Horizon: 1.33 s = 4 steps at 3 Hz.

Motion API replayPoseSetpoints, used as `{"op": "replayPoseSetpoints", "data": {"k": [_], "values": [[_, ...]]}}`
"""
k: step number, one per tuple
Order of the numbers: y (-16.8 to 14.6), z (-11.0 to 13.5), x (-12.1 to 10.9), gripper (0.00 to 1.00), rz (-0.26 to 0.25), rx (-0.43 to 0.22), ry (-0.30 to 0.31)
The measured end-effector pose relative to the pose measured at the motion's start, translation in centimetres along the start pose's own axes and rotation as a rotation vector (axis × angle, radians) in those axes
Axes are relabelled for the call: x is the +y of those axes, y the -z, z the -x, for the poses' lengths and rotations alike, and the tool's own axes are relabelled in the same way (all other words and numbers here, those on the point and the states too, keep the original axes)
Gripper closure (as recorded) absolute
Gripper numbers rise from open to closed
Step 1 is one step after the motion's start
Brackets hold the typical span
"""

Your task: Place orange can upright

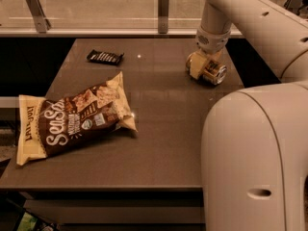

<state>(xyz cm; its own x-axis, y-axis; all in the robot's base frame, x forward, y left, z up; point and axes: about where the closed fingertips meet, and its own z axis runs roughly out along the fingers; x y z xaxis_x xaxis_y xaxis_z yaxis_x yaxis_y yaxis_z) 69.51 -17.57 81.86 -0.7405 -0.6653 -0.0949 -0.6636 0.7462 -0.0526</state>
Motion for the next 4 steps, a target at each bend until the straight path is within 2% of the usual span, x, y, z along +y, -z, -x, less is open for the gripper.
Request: {"op": "replayPoseSetpoints", "data": {"k": [1, 4], "values": [[0.1, 0.0, 0.0, 1.0, 0.0, 0.0, 0.0], [3.7, -2.8, -0.9, 1.0, -0.029, -0.164, -0.052]]}}
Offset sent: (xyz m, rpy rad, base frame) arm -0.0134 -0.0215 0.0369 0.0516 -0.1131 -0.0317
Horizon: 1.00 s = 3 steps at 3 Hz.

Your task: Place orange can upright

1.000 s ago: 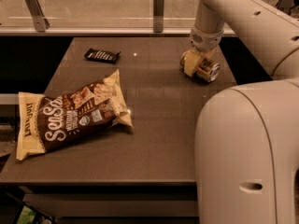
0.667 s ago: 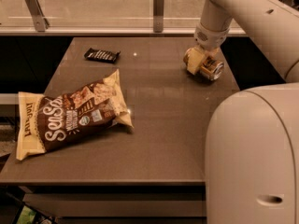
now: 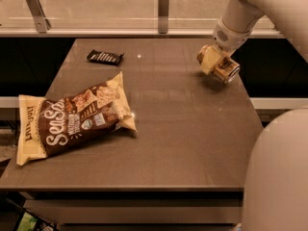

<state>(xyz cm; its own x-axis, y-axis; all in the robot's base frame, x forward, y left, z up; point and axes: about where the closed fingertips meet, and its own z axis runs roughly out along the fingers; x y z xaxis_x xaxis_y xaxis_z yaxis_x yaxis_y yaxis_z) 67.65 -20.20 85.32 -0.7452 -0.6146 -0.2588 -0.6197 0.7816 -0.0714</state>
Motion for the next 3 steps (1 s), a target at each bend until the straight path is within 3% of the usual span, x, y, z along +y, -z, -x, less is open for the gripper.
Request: {"op": "replayPoseSetpoints", "data": {"k": [2, 3], "values": [[2.2, -0.3, -1.0, 1.0, 0.001, -0.155, -0.017], [3.6, 0.9, -1.6, 1.0, -0.002, -0.226, 0.003]]}}
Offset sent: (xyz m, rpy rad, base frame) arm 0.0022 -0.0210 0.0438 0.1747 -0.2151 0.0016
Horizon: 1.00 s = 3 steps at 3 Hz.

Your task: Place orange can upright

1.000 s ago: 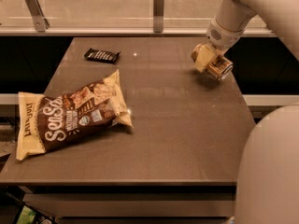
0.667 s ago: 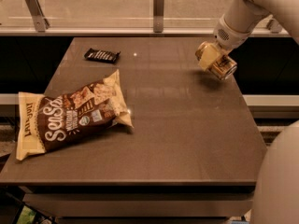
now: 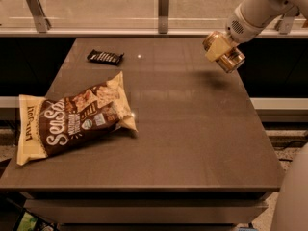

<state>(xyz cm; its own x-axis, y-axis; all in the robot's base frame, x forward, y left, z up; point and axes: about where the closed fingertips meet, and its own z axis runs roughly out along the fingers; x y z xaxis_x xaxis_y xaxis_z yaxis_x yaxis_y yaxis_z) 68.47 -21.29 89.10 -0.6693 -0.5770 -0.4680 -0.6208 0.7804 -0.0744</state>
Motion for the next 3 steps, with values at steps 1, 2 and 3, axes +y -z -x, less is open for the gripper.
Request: {"op": "replayPoseSetpoints", "data": {"k": [1, 2, 3], "values": [[1.2, 2.2, -0.3, 1.0, -0.009, -0.041, 0.032], [2.2, 4.2, -0.2, 1.0, -0.004, -0.105, 0.067], [2.8, 5.2, 0.2, 1.0, 0.021, -0.199, 0.087]]}}
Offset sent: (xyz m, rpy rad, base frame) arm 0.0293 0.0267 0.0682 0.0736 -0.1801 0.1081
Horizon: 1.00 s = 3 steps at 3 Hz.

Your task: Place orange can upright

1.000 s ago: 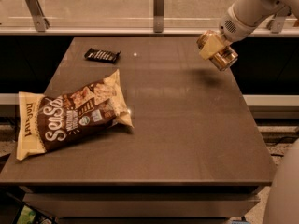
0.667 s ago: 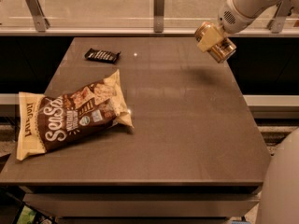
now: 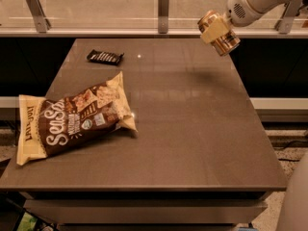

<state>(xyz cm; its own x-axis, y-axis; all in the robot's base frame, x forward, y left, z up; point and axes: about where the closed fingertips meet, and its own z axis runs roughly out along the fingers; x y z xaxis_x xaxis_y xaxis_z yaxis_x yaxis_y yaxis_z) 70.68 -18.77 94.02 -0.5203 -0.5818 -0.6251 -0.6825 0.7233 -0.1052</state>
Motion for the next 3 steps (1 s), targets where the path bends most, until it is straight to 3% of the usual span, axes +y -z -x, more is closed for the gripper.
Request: {"op": "replayPoseSetpoints", "data": {"k": [1, 3], "values": [[-0.23, 0.12, 0.04, 1.0, 0.031, -0.104, -0.006], [-0.56, -0.6, 0.07, 1.0, 0.073, -0.249, -0.029]]}}
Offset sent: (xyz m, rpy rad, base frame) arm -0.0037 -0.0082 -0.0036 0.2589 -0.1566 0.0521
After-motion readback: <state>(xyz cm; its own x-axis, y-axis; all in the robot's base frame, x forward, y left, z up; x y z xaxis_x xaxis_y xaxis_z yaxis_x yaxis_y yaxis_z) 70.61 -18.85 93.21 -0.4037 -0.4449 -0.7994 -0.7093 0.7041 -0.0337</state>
